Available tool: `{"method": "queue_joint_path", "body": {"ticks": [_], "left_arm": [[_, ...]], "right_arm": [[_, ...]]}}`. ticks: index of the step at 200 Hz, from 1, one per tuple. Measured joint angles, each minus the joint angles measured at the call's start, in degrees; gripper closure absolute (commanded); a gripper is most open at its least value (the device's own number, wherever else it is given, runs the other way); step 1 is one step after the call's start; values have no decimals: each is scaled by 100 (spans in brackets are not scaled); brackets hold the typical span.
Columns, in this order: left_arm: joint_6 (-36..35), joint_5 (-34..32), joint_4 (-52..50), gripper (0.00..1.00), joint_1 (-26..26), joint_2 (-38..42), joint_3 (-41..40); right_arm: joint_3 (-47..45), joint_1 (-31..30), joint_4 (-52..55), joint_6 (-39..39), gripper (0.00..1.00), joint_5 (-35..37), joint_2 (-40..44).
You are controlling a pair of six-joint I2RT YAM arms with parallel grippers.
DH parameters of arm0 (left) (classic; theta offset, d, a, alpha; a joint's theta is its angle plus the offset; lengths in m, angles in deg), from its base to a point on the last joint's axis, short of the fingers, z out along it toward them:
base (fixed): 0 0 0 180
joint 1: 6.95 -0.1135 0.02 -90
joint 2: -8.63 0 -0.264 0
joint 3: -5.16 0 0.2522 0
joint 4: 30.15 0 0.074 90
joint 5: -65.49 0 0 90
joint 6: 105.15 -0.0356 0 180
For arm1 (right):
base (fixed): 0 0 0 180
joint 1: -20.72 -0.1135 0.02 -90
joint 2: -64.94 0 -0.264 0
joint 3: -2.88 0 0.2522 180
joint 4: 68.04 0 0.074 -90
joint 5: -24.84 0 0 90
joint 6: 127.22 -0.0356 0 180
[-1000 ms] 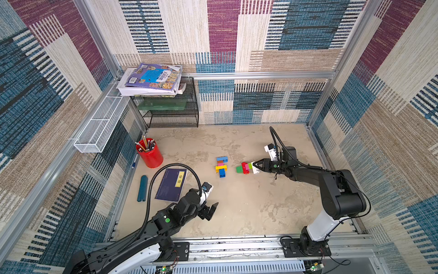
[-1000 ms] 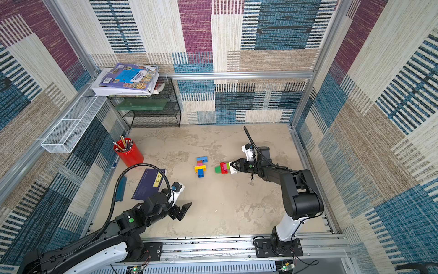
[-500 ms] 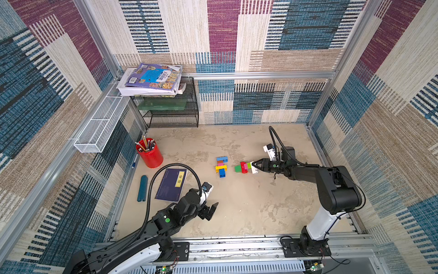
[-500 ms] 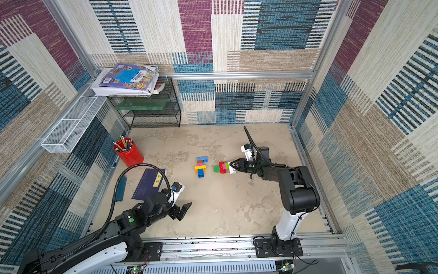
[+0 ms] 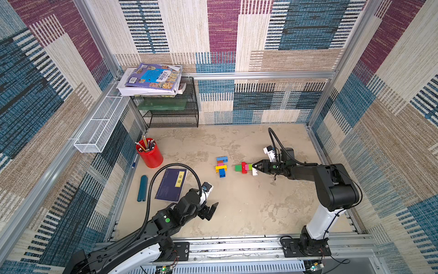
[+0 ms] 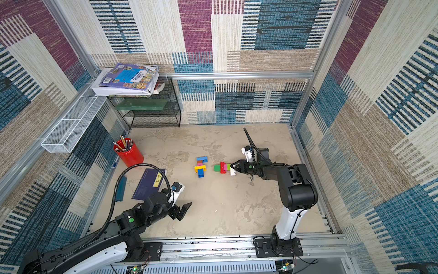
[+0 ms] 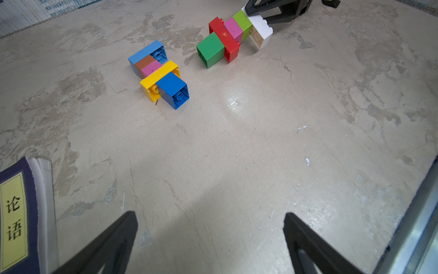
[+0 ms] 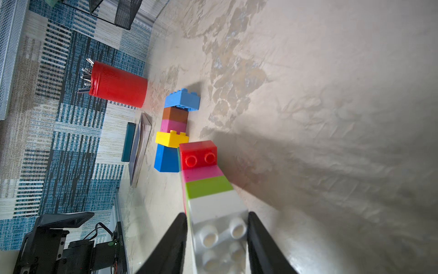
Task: Assemble the letter f with lego
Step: Place the lego brick at the center of the board.
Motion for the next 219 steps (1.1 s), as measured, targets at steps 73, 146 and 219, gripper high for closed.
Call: {"method": "queue_joint_path", "body": {"ticks": [73, 146, 219], "left_arm": [[0, 0, 0, 1, 0, 0, 0], [0, 0, 0, 1, 0, -4, 0], [0, 0, 0, 1, 0, 11, 0]], "right_arm": [[238, 0, 24, 22, 54, 2, -321], [522, -4, 334, 90, 54, 208, -275], [181, -376, 861, 334, 66, 1058, 713]]}}
